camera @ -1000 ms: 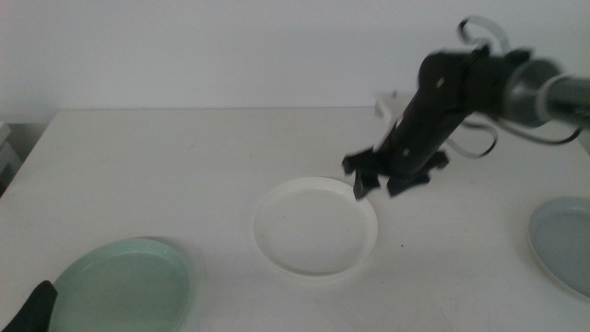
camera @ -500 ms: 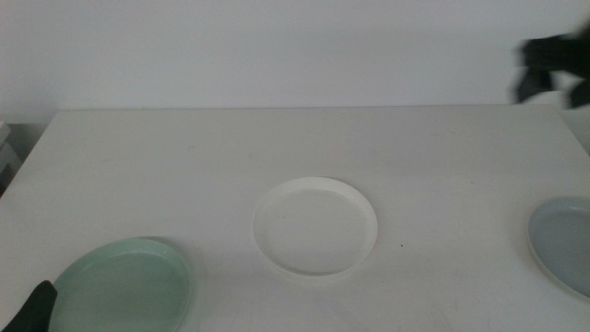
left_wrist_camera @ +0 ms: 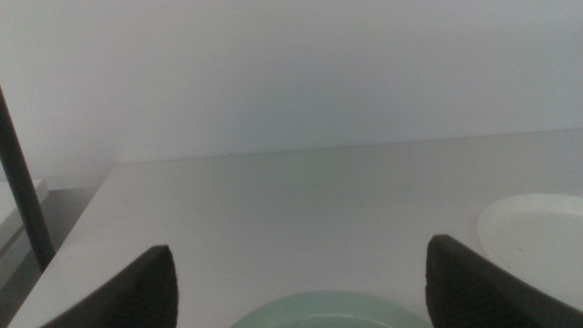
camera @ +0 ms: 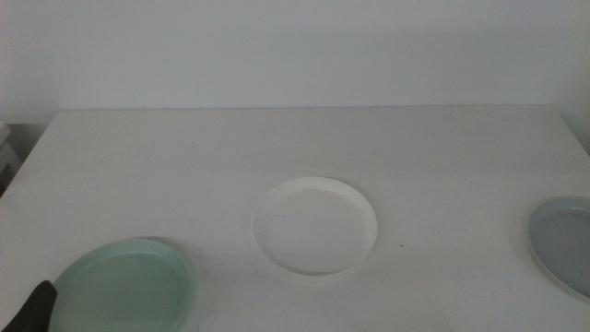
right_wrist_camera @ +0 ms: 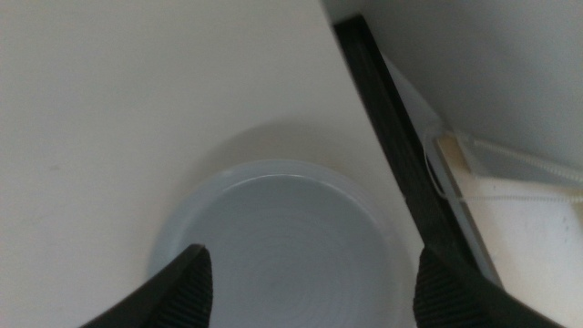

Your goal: Stack the three bowls on top of each other.

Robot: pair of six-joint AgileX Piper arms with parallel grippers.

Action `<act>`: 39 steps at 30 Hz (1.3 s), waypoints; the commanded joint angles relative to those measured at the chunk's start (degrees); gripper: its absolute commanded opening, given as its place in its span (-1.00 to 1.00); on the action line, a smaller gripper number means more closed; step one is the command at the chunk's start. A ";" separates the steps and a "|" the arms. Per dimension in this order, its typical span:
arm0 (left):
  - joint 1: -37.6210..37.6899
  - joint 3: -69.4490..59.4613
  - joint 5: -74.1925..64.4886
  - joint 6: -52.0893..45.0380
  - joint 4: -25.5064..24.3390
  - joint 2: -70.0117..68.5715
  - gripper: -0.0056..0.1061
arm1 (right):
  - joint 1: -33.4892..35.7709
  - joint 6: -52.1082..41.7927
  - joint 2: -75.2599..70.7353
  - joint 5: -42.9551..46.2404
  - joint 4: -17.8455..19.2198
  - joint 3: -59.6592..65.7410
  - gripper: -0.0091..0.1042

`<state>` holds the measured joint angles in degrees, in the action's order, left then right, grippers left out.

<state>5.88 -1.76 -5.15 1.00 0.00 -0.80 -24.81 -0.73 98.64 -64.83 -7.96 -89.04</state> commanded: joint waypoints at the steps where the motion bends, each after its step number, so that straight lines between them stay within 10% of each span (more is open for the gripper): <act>1: 0.15 0.27 4.13 0.55 0.73 -0.76 0.98 | -1.28 -0.71 0.30 2.11 -0.46 -1.79 0.14; 20: 0.15 0.27 4.13 0.55 0.73 -0.76 0.98 | -1.82 -3.66 13.44 -1.60 9.41 -1.75 0.01; 39: 0.15 0.27 4.13 0.55 0.73 -0.76 0.98 | -4.71 -10.43 19.85 -1.53 4.61 -1.75 -0.05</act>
<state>5.88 -1.76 -5.15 1.00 0.00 -0.80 -29.00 -10.38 120.95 -66.26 -3.31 -89.04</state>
